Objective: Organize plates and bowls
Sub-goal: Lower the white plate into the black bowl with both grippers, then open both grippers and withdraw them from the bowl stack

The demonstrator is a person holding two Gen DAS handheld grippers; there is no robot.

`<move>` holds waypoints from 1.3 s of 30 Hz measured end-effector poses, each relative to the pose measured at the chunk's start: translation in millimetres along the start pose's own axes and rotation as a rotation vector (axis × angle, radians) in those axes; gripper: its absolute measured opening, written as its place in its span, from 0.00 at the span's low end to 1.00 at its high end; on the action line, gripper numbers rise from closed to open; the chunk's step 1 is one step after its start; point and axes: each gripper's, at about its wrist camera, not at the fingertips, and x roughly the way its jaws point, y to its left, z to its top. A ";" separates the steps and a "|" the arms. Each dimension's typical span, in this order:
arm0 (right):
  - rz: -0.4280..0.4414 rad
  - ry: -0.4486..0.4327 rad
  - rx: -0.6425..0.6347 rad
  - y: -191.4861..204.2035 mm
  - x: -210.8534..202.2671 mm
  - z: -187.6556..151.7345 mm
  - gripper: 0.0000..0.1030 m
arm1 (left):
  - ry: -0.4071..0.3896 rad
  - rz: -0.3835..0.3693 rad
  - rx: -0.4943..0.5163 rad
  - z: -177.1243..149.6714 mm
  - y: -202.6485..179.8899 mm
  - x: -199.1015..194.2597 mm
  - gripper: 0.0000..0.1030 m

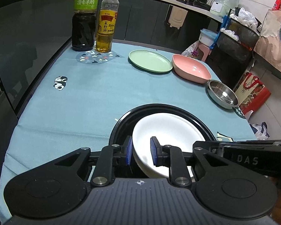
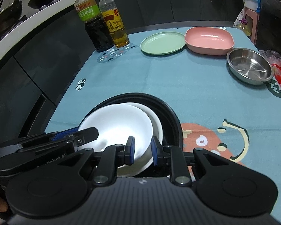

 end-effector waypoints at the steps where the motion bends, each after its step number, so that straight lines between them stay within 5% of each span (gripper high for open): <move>1: -0.004 -0.006 -0.001 -0.5 -0.9 0.4 0.08 | -0.004 -0.004 0.001 0.1 0.1 -0.3 0.18; 39: 0.003 -0.037 0.018 -13.8 1.3 25.5 0.13 | -0.053 0.027 -0.001 24.3 3.7 2.5 0.23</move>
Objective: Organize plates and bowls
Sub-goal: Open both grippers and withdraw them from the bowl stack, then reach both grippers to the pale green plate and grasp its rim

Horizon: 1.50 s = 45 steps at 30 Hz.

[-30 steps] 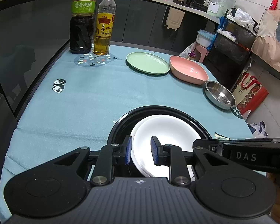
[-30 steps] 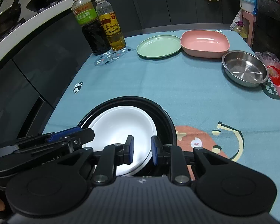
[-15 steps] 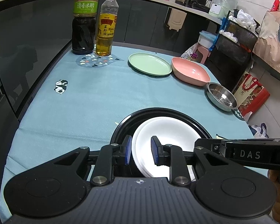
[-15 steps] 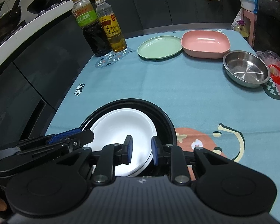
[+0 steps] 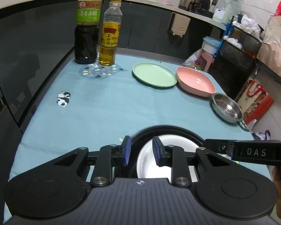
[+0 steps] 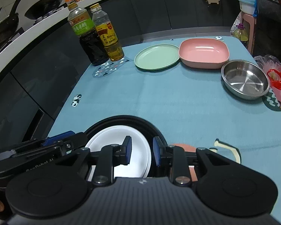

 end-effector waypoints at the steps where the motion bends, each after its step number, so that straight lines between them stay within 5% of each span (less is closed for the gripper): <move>1: -0.001 0.002 0.000 -0.8 1.7 2.2 0.13 | -0.003 0.005 -0.002 2.8 0.7 1.6 0.24; 15: 0.006 0.022 0.021 -12.0 31.9 35.7 0.21 | -0.015 0.052 0.008 43.1 5.7 38.6 0.26; 27: 0.018 0.054 0.067 -29.9 63.4 59.2 0.21 | -0.016 0.013 -0.077 74.5 23.5 88.2 0.33; 40: 0.000 -0.006 0.121 -45.8 78.8 113.0 0.21 | -0.033 0.063 -0.134 125.8 35.1 139.8 0.41; 45: -0.021 -0.003 0.175 -57.0 97.0 126.9 0.21 | -0.010 0.026 -0.162 135.8 33.8 167.6 0.41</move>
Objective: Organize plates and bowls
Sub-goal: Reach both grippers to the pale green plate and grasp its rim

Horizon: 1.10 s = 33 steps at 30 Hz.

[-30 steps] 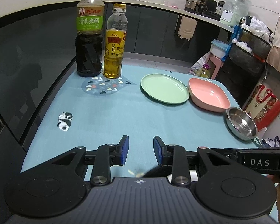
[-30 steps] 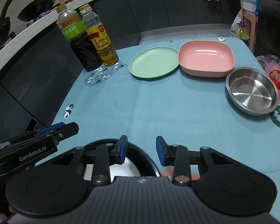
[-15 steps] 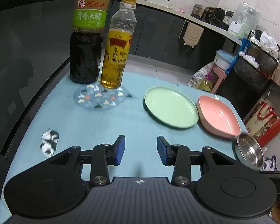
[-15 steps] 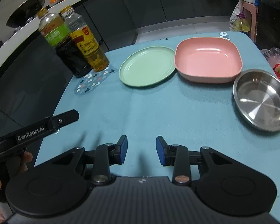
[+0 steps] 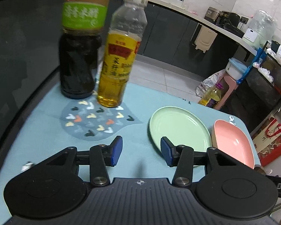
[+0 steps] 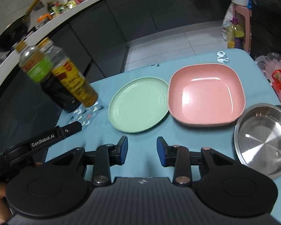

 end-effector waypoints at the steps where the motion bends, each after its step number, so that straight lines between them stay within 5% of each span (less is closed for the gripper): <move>1: -0.002 0.007 0.017 -3.2 5.8 2.5 0.21 | 0.004 -0.008 -0.001 0.3 -1.2 5.1 0.41; 25: -0.060 0.056 0.128 -19.6 74.2 29.4 0.21 | 0.044 -0.047 -0.001 9.9 -5.6 85.2 0.41; 28: -0.068 0.046 0.104 -15.7 75.9 29.7 0.22 | 0.055 -0.067 0.023 8.6 -9.5 85.3 0.36; 29: -0.069 0.043 0.087 -13.6 76.6 29.2 0.22 | 0.069 -0.083 0.031 7.8 -10.3 85.2 0.26; 33: -0.081 0.034 0.014 -6.0 73.1 22.6 0.20 | 0.074 -0.069 0.068 1.8 -13.1 74.9 0.25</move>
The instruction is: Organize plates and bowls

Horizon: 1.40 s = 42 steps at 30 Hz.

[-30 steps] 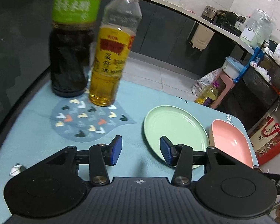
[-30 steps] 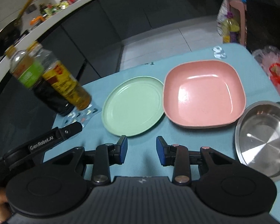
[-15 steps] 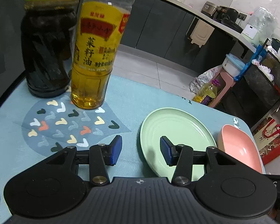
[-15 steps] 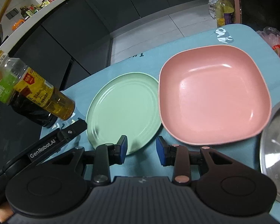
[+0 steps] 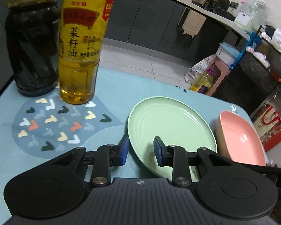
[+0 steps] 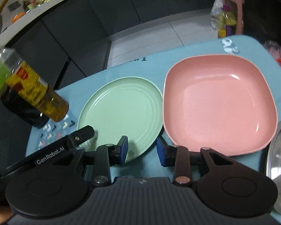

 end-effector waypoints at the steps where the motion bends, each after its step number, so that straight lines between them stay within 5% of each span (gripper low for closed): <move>1: 0.004 0.002 -0.006 0.9 -1.9 -2.0 0.20 | -0.002 0.002 0.004 -1.8 0.6 -4.3 0.25; 21: 0.097 0.017 -0.196 55.9 -51.1 -55.4 0.20 | -0.083 0.030 -0.023 -58.1 38.7 -121.0 0.26; 42: 0.074 0.065 -0.315 100.6 -58.8 -100.4 0.21 | -0.064 0.032 -0.104 -97.2 77.0 -151.8 0.28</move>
